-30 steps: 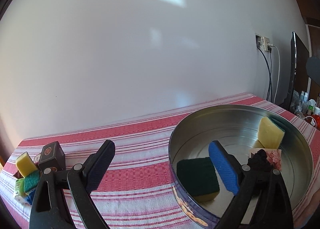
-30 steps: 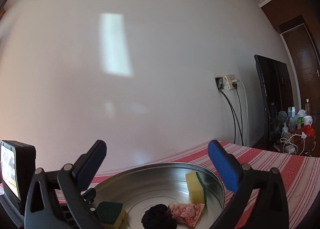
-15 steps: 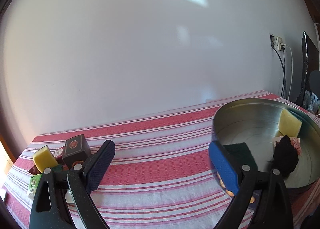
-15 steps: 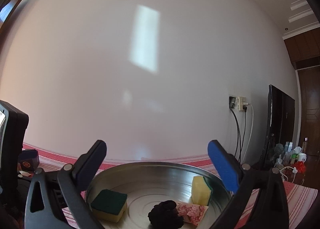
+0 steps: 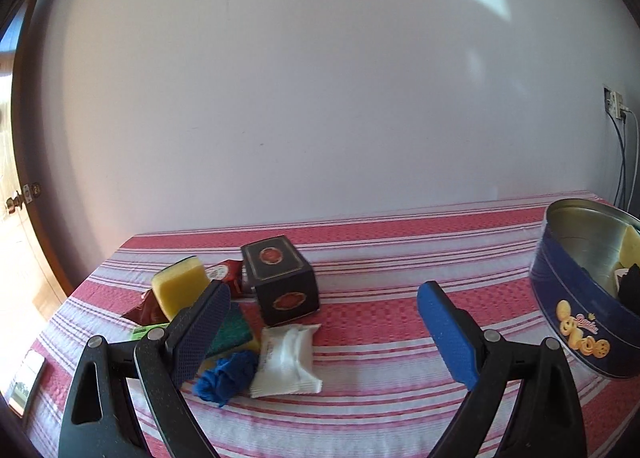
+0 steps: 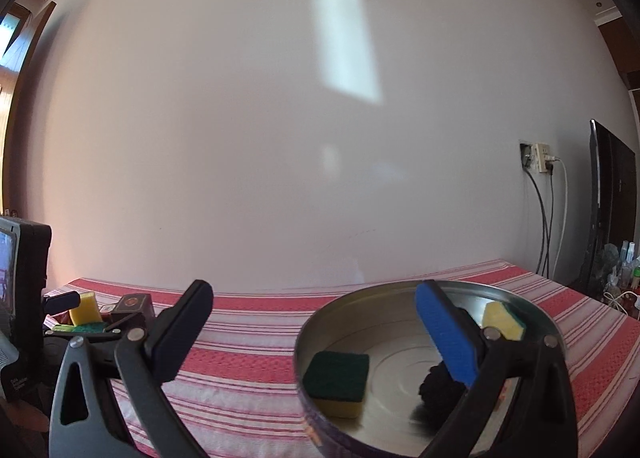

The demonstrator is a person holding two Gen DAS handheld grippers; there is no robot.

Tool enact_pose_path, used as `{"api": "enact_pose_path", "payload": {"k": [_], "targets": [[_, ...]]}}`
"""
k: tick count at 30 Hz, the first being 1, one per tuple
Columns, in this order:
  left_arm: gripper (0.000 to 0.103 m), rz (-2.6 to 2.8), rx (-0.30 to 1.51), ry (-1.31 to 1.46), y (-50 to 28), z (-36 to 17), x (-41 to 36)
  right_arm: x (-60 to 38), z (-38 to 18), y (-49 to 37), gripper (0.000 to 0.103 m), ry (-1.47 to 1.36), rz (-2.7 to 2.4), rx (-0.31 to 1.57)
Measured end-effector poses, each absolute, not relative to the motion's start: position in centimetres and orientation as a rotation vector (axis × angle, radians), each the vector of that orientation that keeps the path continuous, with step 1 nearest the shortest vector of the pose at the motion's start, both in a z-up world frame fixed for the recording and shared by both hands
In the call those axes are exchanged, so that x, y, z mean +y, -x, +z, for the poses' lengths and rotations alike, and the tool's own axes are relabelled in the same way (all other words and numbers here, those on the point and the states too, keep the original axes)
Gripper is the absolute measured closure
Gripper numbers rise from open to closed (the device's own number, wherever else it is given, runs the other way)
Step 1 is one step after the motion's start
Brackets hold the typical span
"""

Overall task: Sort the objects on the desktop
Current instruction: 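Move both grippers back toward the remaining objects beside the tin, then grasp the green tissue pack with the left gripper while the right gripper grasps the white packet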

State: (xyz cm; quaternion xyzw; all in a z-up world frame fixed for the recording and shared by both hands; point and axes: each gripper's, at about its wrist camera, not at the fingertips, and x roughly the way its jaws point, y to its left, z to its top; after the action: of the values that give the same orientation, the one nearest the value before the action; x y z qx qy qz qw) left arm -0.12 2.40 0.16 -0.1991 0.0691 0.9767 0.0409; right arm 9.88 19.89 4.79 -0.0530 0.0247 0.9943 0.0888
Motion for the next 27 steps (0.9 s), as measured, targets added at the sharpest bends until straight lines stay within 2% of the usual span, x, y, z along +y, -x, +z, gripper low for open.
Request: {"api": "enact_pose_path", "payload": {"k": [7,16,22,27], "targets": [[0.007,3.139,0.157,0.755,1.9,-0.5,-3.8,14.9,3.7,-7.4,0.000,0.353,3.094,0.123],[0.007,3.203,-0.105,1.081,5.5,-2.3,-13.0,7.5,2.9,-3.8,0.000,0.596,3.233,0.156],[0.007,3.082,-0.208,1.253,7.5,-4.0,-15.4,5.0,1.7,-0.8,0.000,0.785,3.267,0.221],[0.006,2.974,-0.316,1.382,9.2,-5.6,-16.3,4.9,1.2,-0.6,0.000,0.812,3.287,0.198]]}}
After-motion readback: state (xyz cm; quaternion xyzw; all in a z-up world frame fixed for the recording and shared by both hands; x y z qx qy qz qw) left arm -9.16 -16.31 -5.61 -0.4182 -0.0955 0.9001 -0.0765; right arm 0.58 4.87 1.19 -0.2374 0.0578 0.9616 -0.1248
